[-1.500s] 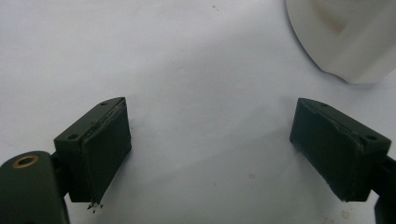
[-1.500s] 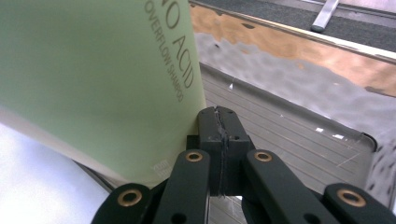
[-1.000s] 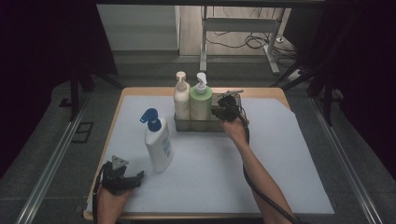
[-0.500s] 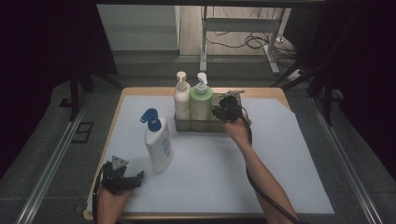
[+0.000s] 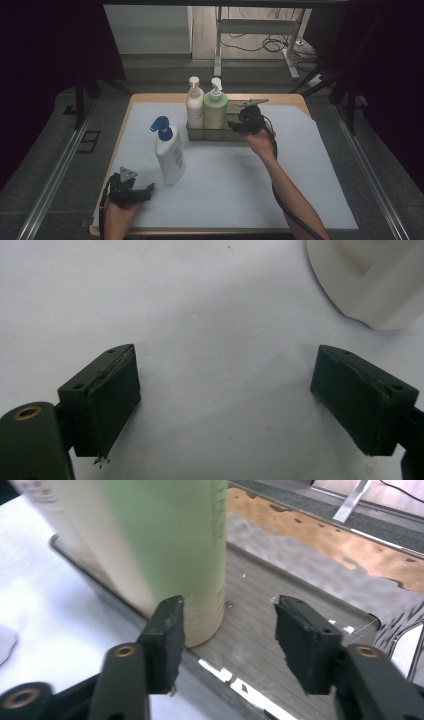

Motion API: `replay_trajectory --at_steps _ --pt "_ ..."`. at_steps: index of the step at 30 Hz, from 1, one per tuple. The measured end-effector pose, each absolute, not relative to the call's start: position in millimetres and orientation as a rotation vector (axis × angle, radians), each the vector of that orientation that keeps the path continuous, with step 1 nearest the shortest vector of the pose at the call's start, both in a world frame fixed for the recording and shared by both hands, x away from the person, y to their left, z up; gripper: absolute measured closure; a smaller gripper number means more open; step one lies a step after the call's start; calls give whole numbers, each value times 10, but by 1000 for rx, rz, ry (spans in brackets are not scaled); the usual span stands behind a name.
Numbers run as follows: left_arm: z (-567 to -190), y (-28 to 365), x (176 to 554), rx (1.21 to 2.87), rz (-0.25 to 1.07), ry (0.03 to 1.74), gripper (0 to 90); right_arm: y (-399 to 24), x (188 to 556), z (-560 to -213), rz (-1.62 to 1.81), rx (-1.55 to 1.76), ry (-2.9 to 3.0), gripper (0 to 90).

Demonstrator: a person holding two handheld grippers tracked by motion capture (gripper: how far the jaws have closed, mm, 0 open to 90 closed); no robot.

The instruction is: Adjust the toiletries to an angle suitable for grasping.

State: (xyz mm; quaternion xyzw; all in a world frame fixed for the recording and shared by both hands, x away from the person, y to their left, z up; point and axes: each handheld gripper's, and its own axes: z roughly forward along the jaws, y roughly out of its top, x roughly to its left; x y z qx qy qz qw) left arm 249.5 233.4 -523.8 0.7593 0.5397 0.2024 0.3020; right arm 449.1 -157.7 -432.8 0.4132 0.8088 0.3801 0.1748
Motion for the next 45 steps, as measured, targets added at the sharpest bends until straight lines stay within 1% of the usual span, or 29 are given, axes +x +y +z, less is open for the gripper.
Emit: replay_trajectory --at_steps 4,9,17,25,35,38,43,45 --pt "-5238 2334 2495 2013 537 1431 122 -1595 4382 -4282 1096 1128 2286 369" --pt "-5238 2333 2494 2013 538 1431 122 -1640 4262 -4247 1097 1079 2305 328" --pt "-5238 2330 2493 2014 541 1431 122 -1739 4104 -4229 1101 1040 2315 236" --pt "-5238 2330 2493 2014 541 1431 122 -1835 3938 -4223 1097 1012 2338 171" --pt "-5237 2329 2494 2015 541 1432 122 -1942 3702 -4218 1075 986 2348 128" --pt "-5237 2329 2494 2016 541 1432 123 -1970 3621 -4231 1065 976 2357 66" --pt "-5236 2329 2494 2016 541 1432 122 -2044 3469 -4257 1039 964 2358 0" --pt "-5236 2329 2494 2016 541 1432 122 -2088 3414 -4271 1034 963 2361 0"
